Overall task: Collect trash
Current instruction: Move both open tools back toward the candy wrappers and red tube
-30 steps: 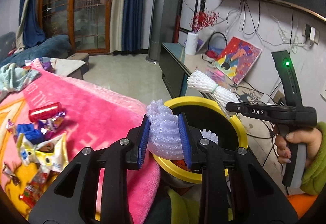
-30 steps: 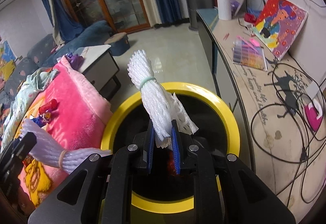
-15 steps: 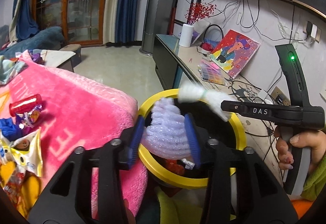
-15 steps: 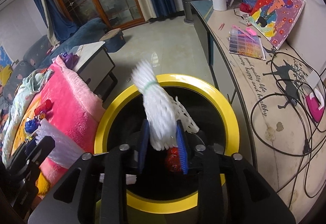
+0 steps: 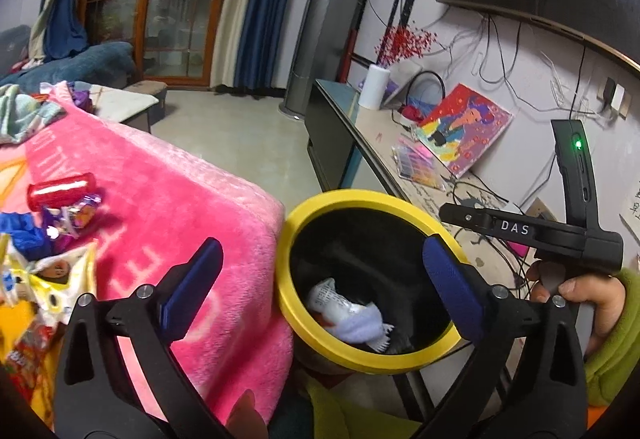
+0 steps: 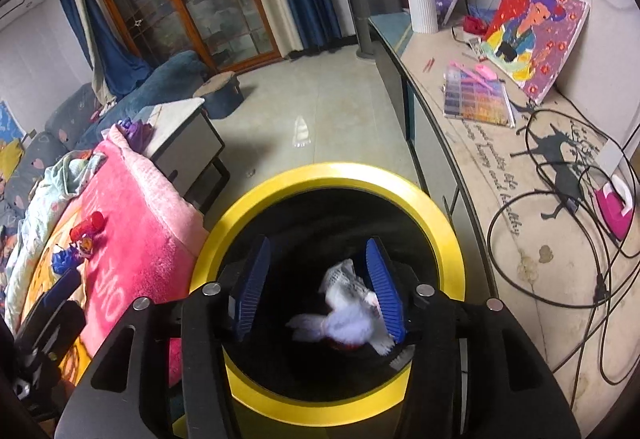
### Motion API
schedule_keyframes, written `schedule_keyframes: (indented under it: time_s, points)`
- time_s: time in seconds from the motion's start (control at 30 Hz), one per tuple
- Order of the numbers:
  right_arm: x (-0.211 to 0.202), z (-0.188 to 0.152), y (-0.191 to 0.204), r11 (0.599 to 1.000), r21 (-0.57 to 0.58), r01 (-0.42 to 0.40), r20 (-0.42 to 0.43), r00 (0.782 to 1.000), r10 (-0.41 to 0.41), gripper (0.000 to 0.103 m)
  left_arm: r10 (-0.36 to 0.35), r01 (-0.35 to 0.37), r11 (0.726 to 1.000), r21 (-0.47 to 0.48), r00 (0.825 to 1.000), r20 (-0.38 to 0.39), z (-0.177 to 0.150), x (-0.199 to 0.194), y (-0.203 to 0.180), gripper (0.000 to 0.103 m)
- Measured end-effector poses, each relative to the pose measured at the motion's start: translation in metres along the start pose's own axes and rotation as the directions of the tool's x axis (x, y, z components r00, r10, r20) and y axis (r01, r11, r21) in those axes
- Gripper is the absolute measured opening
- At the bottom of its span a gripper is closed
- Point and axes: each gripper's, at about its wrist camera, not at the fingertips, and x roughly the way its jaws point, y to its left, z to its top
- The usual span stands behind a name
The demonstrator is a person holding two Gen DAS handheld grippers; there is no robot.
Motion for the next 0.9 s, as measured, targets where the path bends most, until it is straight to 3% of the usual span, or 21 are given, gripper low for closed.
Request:
schedule_keyframes:
  time_s: [0.23, 0.33, 0.6, 0.9]
  points:
    - [-0.020, 0.004, 0.016, 0.999, -0.048, -0.005, 0.089, 0.996, 0.009, 0.051, 0.055, -0.052, 0.998, -0.040, 0.997, 0.058, 0.006, -0.027, 0.017, 0.092]
    - [-0.028, 0.004, 0.025, 0.998, -0.066, -0.005, 0.123, 0.992, 0.013, 0.065, 0.084, -0.080, 0.995, -0.054, 0.993, 0.085, 0.009, -0.038, 0.025, 0.092]
    - [-0.048, 0.000, 0.055, 0.987, -0.159, -0.029, 0.195, 0.979, 0.060, 0.066, 0.146, -0.133, 0.986, -0.104, 0.980, 0.134, 0.014, -0.063, 0.049, 0.092]
    - [-0.052, -0.012, 0.090, 0.962, -0.264, -0.065, 0.186, 0.976, 0.117, 0.066, 0.205, -0.176, 0.969, -0.173, 0.964, 0.167, 0.015, -0.088, 0.074, 0.092]
